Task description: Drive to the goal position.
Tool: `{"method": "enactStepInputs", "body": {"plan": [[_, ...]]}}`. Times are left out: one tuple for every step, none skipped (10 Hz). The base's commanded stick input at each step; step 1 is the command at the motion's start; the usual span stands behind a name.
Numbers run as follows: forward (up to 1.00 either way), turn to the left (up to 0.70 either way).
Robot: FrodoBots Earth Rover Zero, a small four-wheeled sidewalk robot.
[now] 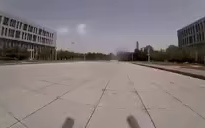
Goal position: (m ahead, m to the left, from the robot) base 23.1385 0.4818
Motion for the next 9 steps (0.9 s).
{"method": "enactStepInputs", "body": {"plan": [[0.7,0.01],[0.7,0.01],[0.7,0.01],[0.7,0.01],[0.7,0.01],[0.7,0.01],[0.7,0.01],[0.7,0.01],[0.7,0.01]]}}
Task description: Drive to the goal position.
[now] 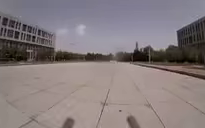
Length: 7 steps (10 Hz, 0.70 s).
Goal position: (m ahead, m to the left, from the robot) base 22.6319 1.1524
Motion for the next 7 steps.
{"method": "enactStepInputs", "body": {"plan": [[0.7,0.01],[0.7,0.01],[0.7,0.01],[0.7,0.01],[0.7,0.01],[0.7,0.01],[0.7,0.01]]}}
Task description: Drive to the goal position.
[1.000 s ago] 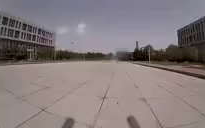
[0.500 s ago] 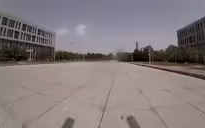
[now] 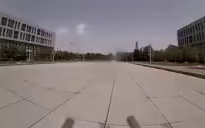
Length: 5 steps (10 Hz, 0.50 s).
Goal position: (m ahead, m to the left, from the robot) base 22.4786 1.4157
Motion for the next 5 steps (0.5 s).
{"method": "enactStepInputs", "body": {"plan": [[0.7,0.01],[0.7,0.01],[0.7,0.01],[0.7,0.01],[0.7,0.01]]}}
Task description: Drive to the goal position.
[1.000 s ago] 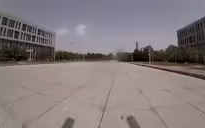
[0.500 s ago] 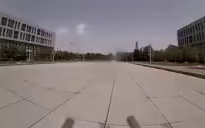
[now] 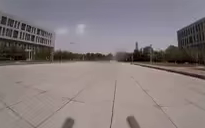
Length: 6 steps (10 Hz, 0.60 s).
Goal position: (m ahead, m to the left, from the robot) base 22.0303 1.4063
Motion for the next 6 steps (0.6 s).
{"method": "enactStepInputs", "body": {"plan": [[0.7,0.01],[0.7,0.01],[0.7,0.01],[0.7,0.01],[0.7,0.01],[0.7,0.01]]}}
